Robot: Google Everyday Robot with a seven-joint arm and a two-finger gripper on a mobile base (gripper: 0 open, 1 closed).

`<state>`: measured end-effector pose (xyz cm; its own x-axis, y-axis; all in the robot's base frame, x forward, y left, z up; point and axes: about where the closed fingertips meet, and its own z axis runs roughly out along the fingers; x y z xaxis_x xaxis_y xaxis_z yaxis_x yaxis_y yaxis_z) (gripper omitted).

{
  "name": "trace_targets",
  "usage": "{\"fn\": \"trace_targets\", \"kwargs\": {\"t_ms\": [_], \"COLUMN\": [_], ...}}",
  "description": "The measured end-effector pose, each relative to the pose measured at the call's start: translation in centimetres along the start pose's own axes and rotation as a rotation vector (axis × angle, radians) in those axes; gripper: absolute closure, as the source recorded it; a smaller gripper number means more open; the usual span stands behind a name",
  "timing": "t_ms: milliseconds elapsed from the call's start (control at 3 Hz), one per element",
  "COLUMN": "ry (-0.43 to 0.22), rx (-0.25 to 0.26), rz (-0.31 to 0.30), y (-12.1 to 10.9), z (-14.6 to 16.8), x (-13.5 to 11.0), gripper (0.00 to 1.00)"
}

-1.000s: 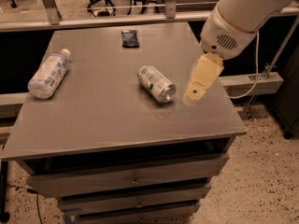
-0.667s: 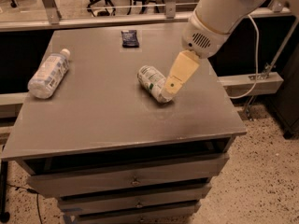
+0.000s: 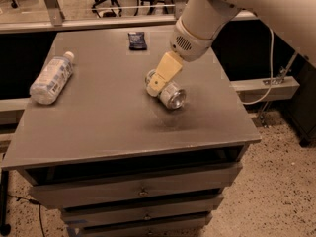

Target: Place 7up can upright

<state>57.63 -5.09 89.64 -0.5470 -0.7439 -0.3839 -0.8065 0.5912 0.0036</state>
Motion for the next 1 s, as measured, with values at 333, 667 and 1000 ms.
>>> {"fn": "trace_targets", "kwargs": {"t_ms": [333, 667, 1000], "ry": [-0.002, 0.019, 0.064], "rx": [0.041, 0.061, 0.066], "rz": [0.032, 0.071, 0.097], "y": [-0.9, -1.4, -1.1], "z": [2.2, 4.2, 6.0], "x": [-0.7, -1.3, -1.9], "gripper": [0.00, 0.00, 0.00]}}
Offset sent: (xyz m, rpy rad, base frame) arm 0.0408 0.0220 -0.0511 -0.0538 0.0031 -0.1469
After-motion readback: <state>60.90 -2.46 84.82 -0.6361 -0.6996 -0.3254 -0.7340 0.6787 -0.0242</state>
